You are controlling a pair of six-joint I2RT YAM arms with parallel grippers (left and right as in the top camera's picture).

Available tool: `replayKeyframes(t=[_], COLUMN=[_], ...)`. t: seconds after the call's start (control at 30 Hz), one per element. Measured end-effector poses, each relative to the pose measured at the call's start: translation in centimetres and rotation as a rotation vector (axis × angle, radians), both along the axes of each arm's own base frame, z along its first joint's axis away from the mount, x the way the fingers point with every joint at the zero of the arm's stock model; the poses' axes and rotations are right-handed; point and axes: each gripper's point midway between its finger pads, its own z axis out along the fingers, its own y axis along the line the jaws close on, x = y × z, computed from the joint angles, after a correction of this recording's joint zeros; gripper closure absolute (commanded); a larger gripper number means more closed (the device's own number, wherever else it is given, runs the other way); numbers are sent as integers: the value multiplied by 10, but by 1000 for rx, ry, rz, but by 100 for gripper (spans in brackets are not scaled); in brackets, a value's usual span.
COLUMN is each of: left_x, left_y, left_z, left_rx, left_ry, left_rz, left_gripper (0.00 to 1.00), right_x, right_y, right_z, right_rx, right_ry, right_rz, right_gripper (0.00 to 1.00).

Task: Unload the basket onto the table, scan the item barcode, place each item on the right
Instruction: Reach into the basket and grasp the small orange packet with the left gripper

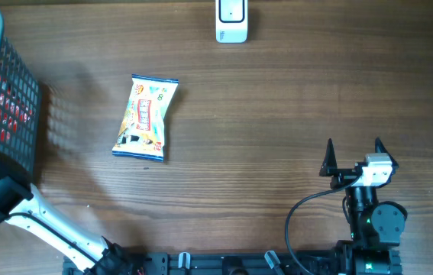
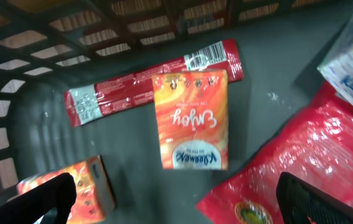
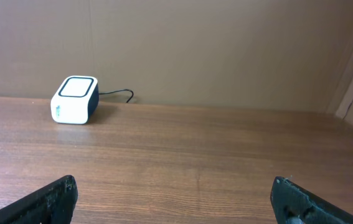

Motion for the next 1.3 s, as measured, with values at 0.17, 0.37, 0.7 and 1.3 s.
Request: replayKeyframes(t=[0.17,0.37,0.7,1.3], left_x=[4,8,8,0], left_y=[4,9,13,19], left_z=[-17,-36,-59,-69], left_rx=[-6,-10,-26,-74], left_ry=[9,13,27,13], left_rz=[4,8,20,11], left_gripper=[0,0,7,58], right_x=[0,0,0,0], right_y=[0,0,0,0], right_z=[0,0,0,0], right_rx=[0,0,0,0], right_ry=[0,0,0,0], right_rz=[0,0,0,0], right_gripper=[0,0,0,0])
